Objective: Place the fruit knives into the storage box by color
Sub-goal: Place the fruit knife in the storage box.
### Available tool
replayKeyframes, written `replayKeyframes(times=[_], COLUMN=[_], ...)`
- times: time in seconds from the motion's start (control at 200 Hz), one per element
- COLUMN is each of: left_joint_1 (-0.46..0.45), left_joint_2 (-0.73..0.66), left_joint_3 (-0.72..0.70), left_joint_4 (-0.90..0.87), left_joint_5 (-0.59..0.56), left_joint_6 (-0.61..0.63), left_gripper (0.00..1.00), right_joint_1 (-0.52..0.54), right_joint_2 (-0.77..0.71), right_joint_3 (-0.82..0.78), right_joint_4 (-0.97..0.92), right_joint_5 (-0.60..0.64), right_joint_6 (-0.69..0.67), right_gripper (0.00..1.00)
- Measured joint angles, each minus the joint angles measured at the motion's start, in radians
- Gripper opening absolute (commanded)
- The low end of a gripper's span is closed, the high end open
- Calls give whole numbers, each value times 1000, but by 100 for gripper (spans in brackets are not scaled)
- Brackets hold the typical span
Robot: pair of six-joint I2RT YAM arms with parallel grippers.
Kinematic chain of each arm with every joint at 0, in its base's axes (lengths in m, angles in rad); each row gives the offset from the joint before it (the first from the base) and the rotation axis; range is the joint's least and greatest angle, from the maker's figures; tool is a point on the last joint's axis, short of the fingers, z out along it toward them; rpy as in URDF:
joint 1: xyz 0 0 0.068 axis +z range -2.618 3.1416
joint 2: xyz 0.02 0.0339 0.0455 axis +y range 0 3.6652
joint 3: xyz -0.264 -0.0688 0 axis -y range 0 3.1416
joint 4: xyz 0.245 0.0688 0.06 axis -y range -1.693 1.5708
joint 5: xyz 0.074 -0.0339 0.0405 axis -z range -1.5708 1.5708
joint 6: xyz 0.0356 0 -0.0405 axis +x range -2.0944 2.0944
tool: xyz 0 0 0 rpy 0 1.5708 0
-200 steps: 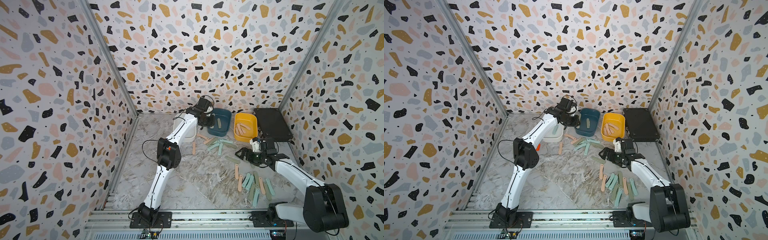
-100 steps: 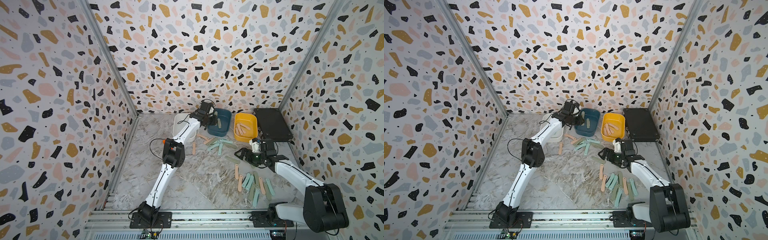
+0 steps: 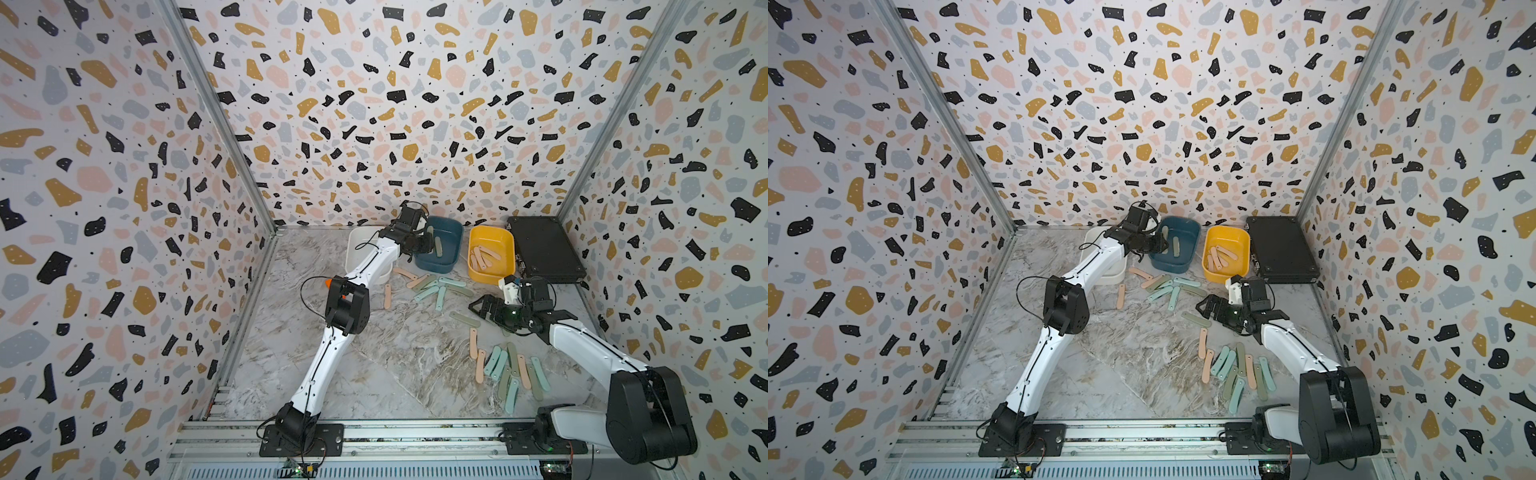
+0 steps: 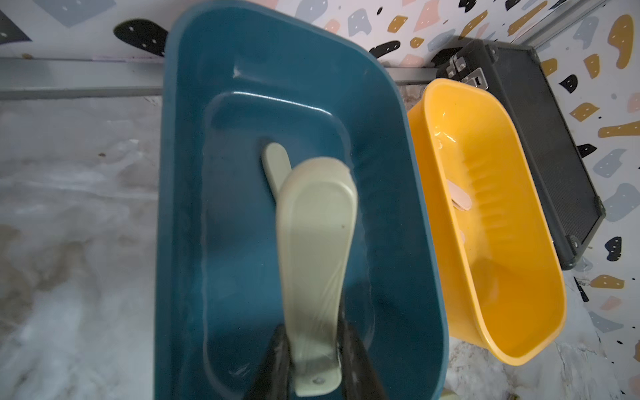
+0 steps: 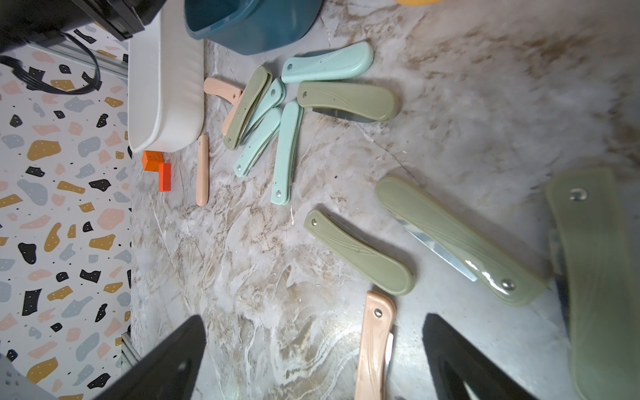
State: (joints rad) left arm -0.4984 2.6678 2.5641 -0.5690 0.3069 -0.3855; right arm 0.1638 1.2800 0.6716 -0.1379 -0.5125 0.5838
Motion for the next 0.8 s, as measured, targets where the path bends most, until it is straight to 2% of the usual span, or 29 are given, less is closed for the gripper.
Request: replayKeyframes(times=[0.135,0.27,0.365,0.526,0.691,0.801], left_joint_1=[0,0,-1,-6,-40,-91], left_joint_2=[0,-2,-23,-205,-510,-675], left_joint_3=[-10,-9,-24,-167,-409,-601], left_joint_4=[-16,-45,-69,-113,-105,-89], left_joint_5=[3,9,5,-13,-36,-33], left_joint_6=[6,18,16,-1,-38,-61], left_gripper=[28,58,73,85,100,99], right_joint_1=[0,0,0,0,0,0], right_joint_2=[0,6,10,54,97,130], right_joint_3=[-9,-12,-13,-14,-14,-13], right_joint_4=[20,24,30,61,54,36], right_joint_5=[-8,-19,-24,-42,-22,8], right_joint_6=[2,4,4,7,-21,-52], right_gripper=[100,99,99,94,85,79])
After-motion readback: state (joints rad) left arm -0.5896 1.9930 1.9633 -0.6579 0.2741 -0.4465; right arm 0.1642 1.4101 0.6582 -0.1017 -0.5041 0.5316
